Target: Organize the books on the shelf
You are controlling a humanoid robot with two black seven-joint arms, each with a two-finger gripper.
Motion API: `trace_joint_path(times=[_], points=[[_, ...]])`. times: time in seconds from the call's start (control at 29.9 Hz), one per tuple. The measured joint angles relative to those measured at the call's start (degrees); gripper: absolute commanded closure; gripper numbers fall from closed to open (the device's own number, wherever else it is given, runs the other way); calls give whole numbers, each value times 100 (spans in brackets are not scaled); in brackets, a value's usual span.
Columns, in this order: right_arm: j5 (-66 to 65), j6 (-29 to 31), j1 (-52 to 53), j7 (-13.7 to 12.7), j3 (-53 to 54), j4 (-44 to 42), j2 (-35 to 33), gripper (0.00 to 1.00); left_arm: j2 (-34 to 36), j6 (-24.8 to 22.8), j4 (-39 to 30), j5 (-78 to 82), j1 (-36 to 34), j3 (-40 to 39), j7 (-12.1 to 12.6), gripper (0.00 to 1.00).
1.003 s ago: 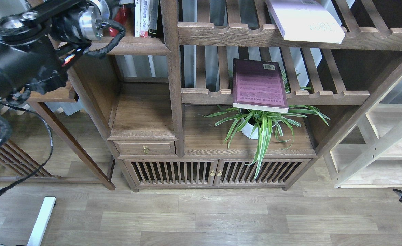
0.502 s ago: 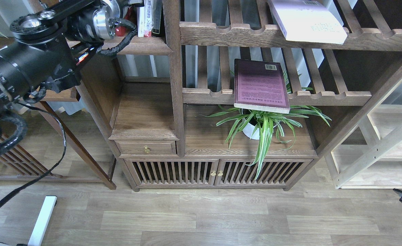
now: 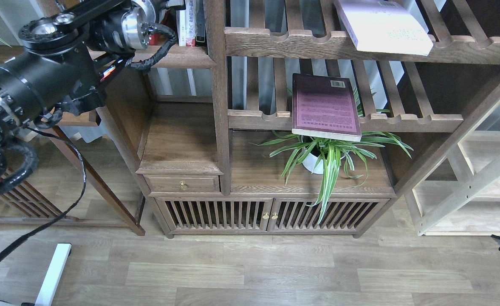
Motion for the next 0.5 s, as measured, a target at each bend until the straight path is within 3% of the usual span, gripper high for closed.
trace_joint_path(times=[0.33,0.5], points=[[-2,0,2,0,-5,0,0,0,27,-1,-29,-24,0,-50,12,19],[-2,0,0,0,-7,0,3,0,64,-1,-77,-37,-5,-86,162,17]])
